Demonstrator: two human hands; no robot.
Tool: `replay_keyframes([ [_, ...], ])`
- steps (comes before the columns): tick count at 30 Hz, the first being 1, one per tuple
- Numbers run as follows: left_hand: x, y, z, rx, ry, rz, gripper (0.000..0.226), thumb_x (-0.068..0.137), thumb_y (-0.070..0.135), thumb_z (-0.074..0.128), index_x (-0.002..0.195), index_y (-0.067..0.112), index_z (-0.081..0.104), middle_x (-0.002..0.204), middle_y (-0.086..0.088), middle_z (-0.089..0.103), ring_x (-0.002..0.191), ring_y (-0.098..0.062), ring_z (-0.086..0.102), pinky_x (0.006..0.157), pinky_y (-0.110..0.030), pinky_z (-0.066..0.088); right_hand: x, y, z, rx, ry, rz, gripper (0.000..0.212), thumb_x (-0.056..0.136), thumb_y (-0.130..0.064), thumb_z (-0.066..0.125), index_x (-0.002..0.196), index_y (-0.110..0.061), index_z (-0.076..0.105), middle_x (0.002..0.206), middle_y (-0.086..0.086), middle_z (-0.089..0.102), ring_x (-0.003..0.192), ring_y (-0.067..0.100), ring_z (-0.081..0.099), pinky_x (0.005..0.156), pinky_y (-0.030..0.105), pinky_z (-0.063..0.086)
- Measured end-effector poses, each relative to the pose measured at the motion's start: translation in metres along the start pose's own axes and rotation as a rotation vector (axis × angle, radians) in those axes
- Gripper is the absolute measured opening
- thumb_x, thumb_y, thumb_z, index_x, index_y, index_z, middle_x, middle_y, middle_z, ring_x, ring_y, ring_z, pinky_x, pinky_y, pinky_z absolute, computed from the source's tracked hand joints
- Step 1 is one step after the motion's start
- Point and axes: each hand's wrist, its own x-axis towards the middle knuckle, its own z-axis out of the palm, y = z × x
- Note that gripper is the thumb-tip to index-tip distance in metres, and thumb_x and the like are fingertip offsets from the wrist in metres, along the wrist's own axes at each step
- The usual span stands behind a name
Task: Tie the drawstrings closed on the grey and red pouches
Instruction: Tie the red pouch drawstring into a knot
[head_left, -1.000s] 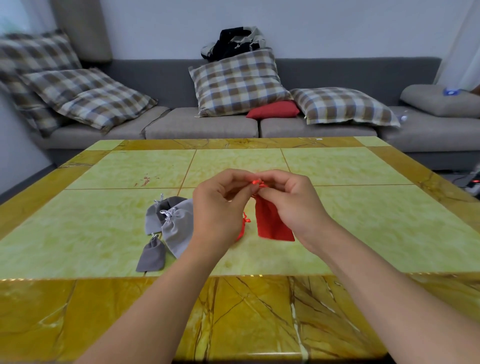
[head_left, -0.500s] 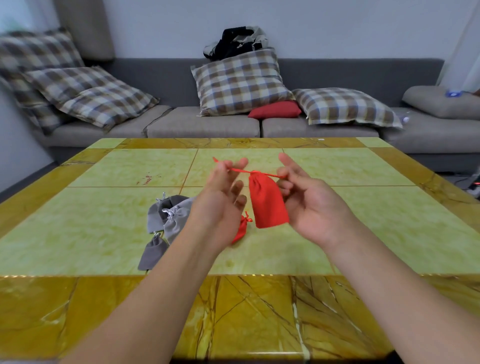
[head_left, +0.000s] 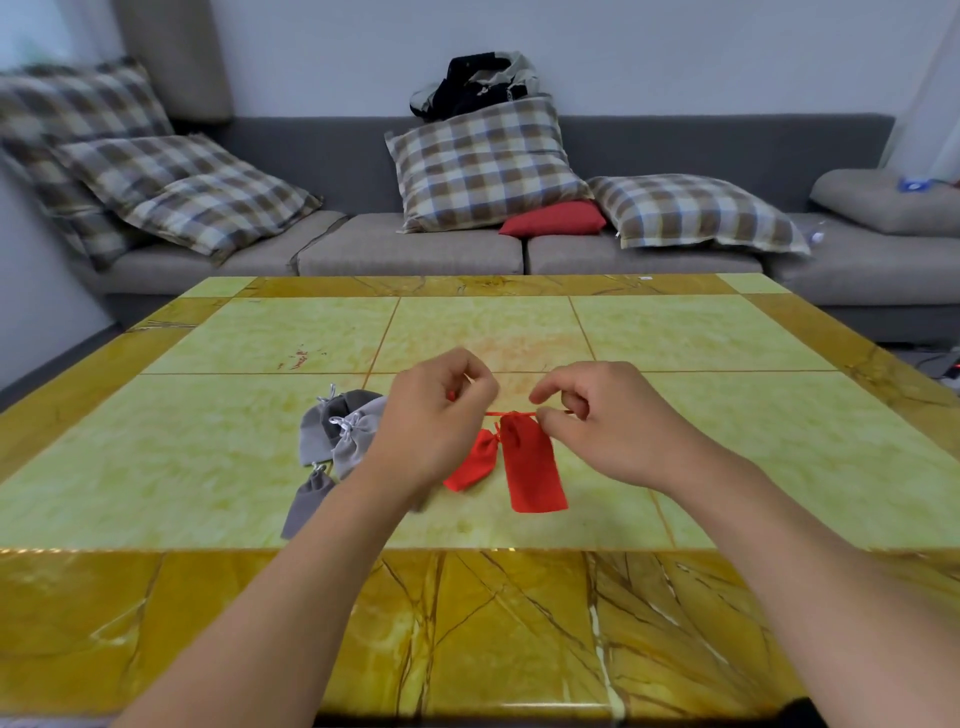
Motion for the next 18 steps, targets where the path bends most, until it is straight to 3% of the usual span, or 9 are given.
replay_keyframes([
  [2,-0.001,-0.006,-0.003,0.353,-0.115,0.118,0.015,0.087,0.021,0.061,0.074,0.017,0.068,0.055,0.004,0.058,0.051,-0.008,0.047,0.05,-0.023,0.038,0.001,-0.003,0.001,-0.148,-0.05,-0.042,0.023,0.093,-0.036,0.062,0.091,-0.018,0.076,0.067,-0.014,0.048,0.062,0.003,0.046,0.061,0.02,0.038],
  [4,0.001,-0.012,-0.001,0.616,-0.248,0.167,0.028,0.091,0.03,0.057,0.072,0.012,0.067,0.062,-0.002,0.06,0.059,-0.014,0.052,0.055,-0.031,0.041,0.001,-0.003,0.004,-0.216,-0.084,-0.043,0.036,0.094,-0.043,0.058,0.076,-0.015,0.073,0.072,-0.004,0.06,0.068,0.009,0.056,0.064,0.029,0.047],
  [6,0.002,-0.014,0.003,0.704,-0.302,0.187,0.038,0.096,0.032,0.054,0.067,0.008,0.06,0.062,-0.003,0.055,0.058,-0.015,0.046,0.053,-0.028,0.035,0.002,-0.002,0.006,-0.195,-0.088,-0.023,0.041,0.094,-0.04,0.059,0.065,-0.012,0.065,0.068,0.001,0.062,0.063,0.011,0.058,0.062,0.031,0.048],
  [8,0.003,-0.013,0.002,0.561,-0.308,0.212,0.04,0.096,0.027,0.057,0.063,0.006,0.054,0.057,-0.003,0.049,0.053,-0.012,0.038,0.051,-0.025,0.029,0.002,0.002,0.005,-0.07,-0.076,0.024,0.046,0.094,-0.032,0.062,0.056,-0.01,0.051,0.055,-0.005,0.049,0.05,0.006,0.047,0.052,0.019,0.035],
  [11,0.003,-0.009,-0.007,0.307,-0.303,0.224,0.029,0.096,0.019,0.061,0.07,0.006,0.064,0.065,-0.004,0.059,0.059,-0.009,0.046,0.056,-0.02,0.034,0.004,0.007,-0.004,0.195,-0.111,0.057,0.049,0.095,-0.027,0.063,0.056,-0.012,0.038,0.052,-0.006,0.03,0.045,0.007,0.029,0.048,0.017,0.026],
  [15,0.002,-0.004,-0.007,0.101,-0.269,0.119,0.027,0.097,0.02,0.06,0.071,0.013,0.067,0.07,0.01,0.06,0.063,0.0,0.05,0.061,-0.011,0.038,0.008,0.013,-0.006,0.276,-0.036,0.051,0.046,0.095,-0.027,0.063,0.061,-0.002,0.046,0.054,-0.002,0.032,0.049,0.009,0.03,0.05,0.018,0.029],
  [18,0.0,-0.003,-0.001,-0.143,-0.258,0.02,0.027,0.096,0.023,0.061,0.07,0.018,0.07,0.092,0.006,0.056,0.08,-0.001,0.052,0.07,-0.011,0.039,0.005,0.016,0.0,0.386,-0.101,0.096,0.043,0.098,-0.033,0.058,0.068,-0.002,0.053,0.059,-0.002,0.042,0.058,0.013,0.043,0.06,0.029,0.043],
])
